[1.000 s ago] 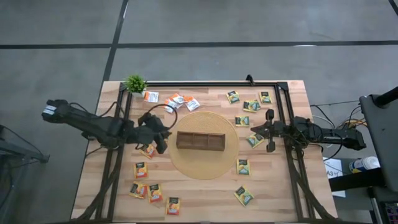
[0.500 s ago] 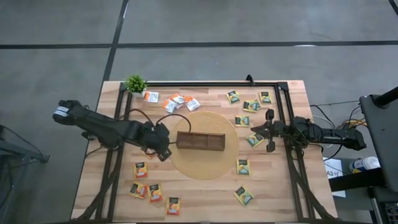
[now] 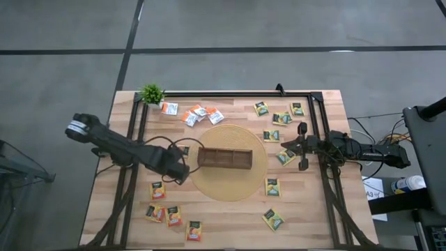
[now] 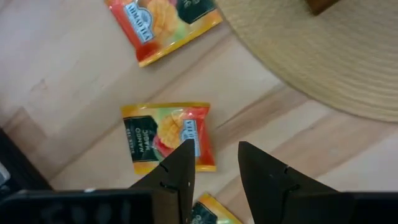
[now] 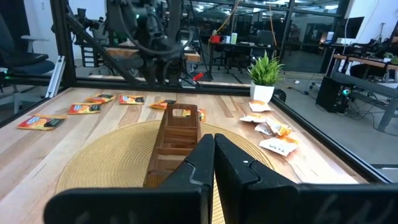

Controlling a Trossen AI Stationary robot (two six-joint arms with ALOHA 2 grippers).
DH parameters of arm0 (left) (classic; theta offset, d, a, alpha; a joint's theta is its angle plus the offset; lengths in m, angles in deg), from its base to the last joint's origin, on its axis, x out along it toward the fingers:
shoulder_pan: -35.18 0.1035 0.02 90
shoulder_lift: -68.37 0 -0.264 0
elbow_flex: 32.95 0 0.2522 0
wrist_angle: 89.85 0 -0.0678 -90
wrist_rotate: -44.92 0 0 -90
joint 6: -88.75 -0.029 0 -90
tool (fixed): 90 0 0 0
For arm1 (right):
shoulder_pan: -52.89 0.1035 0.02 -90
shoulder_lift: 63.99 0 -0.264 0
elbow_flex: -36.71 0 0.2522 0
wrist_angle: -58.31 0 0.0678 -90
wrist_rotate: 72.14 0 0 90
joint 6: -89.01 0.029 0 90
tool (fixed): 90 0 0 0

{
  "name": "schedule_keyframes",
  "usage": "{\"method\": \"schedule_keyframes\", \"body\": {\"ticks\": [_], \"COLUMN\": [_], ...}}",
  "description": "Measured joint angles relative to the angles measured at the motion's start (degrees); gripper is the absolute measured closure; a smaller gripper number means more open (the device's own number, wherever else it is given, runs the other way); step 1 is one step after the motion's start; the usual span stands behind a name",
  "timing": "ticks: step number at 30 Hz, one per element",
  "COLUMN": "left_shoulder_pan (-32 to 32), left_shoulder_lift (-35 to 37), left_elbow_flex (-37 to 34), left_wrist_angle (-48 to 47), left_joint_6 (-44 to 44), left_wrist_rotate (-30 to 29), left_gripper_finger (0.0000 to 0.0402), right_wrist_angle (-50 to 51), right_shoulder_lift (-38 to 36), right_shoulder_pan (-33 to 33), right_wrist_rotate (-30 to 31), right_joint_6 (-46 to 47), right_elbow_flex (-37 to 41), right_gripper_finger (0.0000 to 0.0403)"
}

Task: Pick & Place Tea
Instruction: Put the mango tea sachet into the left section of the wooden organizer

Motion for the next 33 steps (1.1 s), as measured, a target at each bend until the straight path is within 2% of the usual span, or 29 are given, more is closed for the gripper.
{"method": "schedule_keyframes", "body": {"ticks": [11,21,33], "left_shoulder_pan": [-0.3,-0.1,1.0], "left_shoulder_lift": [-2.5,-4.1,-7.3], "left_elbow_flex": [-4.5,-6.5,-10.2], "left_wrist_angle": [6.4,7.3,12.9], "left_joint_6": [0.6,1.3,0.0], "left_wrist_rotate": [1.3,1.3,2.3], "left_gripper_finger": [0.0284,0.0284,0.0287], "right_wrist_angle": [0.0,0.0,0.0], "right_shoulder_lift": [0.0,0.0,0.0], "right_shoulder_pan": [0.0,0.0,0.0], "right_wrist_rotate": [0.0,0.0,0.0], "right_joint_6": [0.0,0.0,0.0], "right_elbow_flex": [0.0,0.0,0.0], "right_gripper_finger": [0.0394,0.0394,0.0394]}}
